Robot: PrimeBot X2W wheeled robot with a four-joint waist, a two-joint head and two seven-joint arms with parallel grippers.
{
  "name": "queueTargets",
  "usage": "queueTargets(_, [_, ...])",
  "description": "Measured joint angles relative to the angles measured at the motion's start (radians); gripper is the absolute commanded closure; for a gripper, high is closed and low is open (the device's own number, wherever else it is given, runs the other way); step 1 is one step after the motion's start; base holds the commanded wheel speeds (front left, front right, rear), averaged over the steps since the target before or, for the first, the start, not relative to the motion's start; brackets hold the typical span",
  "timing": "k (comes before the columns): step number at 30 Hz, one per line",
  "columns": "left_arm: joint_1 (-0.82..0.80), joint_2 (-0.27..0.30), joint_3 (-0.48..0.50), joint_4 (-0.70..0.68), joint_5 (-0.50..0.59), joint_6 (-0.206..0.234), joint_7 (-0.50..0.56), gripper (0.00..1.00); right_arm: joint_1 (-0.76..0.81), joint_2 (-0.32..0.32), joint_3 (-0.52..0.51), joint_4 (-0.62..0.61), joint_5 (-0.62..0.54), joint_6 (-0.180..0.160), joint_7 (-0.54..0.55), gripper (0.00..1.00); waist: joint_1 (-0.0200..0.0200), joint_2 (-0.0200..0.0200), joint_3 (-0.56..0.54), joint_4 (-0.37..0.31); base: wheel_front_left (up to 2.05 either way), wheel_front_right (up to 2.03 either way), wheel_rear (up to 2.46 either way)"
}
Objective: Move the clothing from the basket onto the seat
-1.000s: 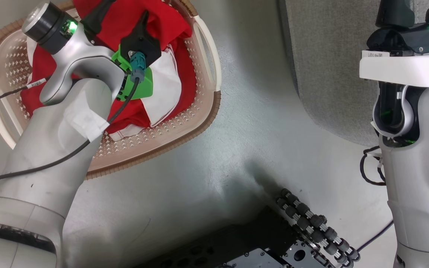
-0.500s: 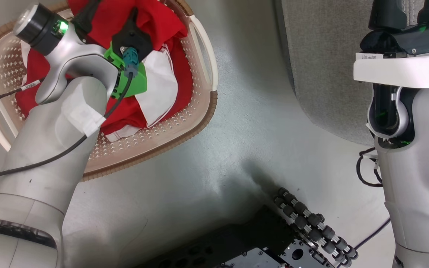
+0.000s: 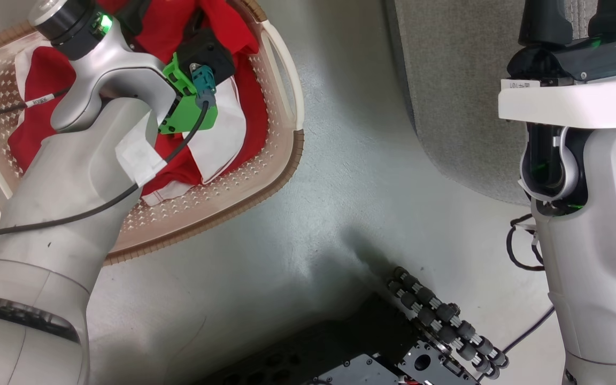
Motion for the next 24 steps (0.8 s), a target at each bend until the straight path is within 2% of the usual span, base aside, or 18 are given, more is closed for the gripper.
queueTargets(4, [-0.013,-0.001,-0.010,0.022,0.011,0.000,0.000,0.00,0.000,0.000,0.005,0.000,0.001,-0.008,0.000,0.00,0.0000,0.0000,0.001,-0.002,0.00,0.00,0.00])
queueTargets(5, [-0.015,-0.001,-0.012,0.026,0.012,0.000,0.000,0.45,-0.001,0.000,0.006,0.000,0.001,-0.008,0.000,0.00,0.0000,0.0000,0.002,-0.002,0.00,0.00,0.00])
queueTargets(6, [-0.018,-0.002,-0.014,0.029,0.015,0.000,0.000,0.63,-0.002,0.000,0.006,0.000,0.001,-0.008,0.000,0.00,0.0000,0.0000,0.002,-0.003,0.00,0.00,0.00])
queueTargets(7, [-0.021,-0.002,-0.015,0.032,0.017,0.000,0.000,0.85,-0.004,0.000,0.006,0.000,0.001,-0.008,0.000,0.00,0.0000,0.0000,0.002,-0.003,0.00,0.00,0.00])
queueTargets(8, [-0.023,-0.002,-0.017,0.034,0.018,0.000,0.000,1.00,-0.006,0.000,0.006,0.000,0.001,-0.008,0.000,0.00,0.0000,0.0000,0.002,-0.003,0.00,0.00,0.00])
queueTargets(19, [-0.038,-0.018,-0.038,0.056,0.022,0.000,-0.025,1.00,-0.008,0.000,-0.008,0.001,0.000,-0.009,0.000,0.00,0.0000,0.0000,-0.004,0.007,0.00,0.00,0.00])
queueTargets(24, [-0.026,-0.032,-0.035,0.046,-0.007,0.007,-0.038,1.00,-0.008,0.000,-0.028,0.008,-0.011,-0.010,0.000,0.00,0.0000,0.0000,-0.013,0.024,0.00,0.00,0.00])
